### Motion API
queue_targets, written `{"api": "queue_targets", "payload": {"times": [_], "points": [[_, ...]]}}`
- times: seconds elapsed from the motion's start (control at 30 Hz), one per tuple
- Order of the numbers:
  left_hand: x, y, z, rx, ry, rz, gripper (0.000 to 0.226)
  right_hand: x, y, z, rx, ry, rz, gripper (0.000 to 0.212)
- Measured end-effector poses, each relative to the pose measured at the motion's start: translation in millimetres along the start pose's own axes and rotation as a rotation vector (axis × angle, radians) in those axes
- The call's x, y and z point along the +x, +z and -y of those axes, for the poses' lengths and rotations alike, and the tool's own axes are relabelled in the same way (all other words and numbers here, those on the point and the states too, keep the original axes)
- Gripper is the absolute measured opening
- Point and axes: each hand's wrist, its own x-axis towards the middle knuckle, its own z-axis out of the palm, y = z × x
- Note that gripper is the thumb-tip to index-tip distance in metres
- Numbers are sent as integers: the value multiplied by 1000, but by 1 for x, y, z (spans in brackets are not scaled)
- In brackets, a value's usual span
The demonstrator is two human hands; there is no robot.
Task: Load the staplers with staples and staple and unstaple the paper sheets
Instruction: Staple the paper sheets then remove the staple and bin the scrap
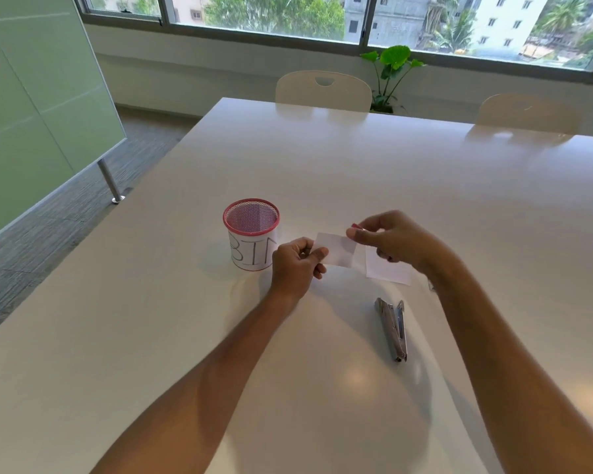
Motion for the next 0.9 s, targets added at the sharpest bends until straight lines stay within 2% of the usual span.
{"api": "queue_targets", "payload": {"times": [0.1,0.3,0.5,0.77,0.9], "points": [[-1,0,-1,1,19,10,11,14,-6,13,-450,-131,-9,37],[-3,2,2,14,45,7,8,31,-9,38,-947,-201,139,49],[-2,2,5,21,7,11,9,35,5,55,-1146,-271,230,53],[2,3,6,73,12,-13,7,32,12,69,-1252,-198,260,57],[3,2,6,65,47,19,13,26,17,74,-1314,-198,260,53]]}}
